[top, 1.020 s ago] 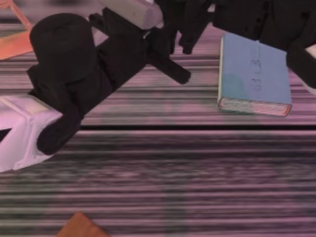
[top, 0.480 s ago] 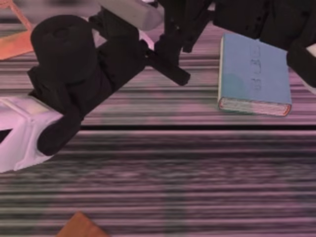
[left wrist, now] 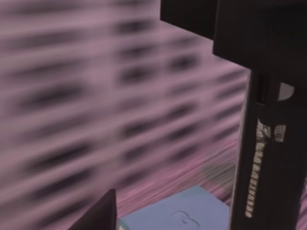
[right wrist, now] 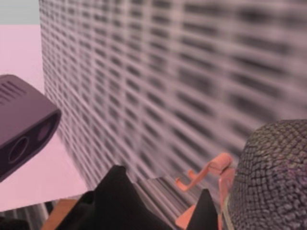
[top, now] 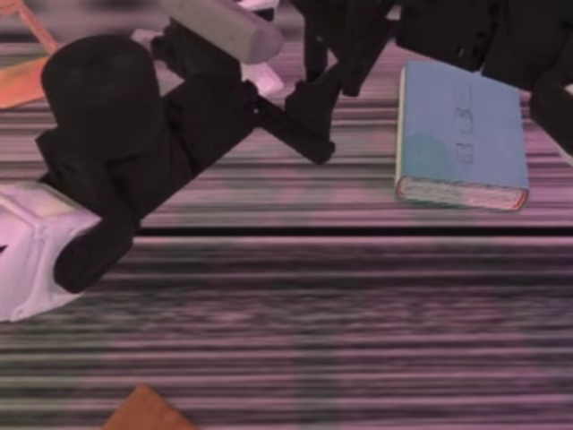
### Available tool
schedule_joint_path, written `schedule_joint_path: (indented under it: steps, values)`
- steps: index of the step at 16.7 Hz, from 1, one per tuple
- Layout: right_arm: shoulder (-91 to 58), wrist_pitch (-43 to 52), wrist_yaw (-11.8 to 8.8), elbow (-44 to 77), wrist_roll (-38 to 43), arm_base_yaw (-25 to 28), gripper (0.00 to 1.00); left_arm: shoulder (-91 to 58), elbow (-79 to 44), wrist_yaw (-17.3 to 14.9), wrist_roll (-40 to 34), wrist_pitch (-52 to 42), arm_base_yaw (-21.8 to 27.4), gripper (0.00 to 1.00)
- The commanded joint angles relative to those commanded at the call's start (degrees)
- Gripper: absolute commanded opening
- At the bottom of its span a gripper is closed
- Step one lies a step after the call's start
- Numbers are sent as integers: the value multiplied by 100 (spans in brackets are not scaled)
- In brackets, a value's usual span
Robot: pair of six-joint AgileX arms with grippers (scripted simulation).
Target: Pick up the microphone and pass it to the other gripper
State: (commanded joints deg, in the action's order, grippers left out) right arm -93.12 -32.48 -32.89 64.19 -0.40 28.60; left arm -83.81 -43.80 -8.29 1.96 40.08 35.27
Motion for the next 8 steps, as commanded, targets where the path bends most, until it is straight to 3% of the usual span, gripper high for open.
schedule_joint_path:
  steps: [6,8]
  values:
    - [357,-54,-543,-379,44,-511,0,1317,967,-154,-13,-302,-263,100]
    - [409,-65,-618,-429,53,-584,0,1472,1103,-182,-14,-336,-296,100]
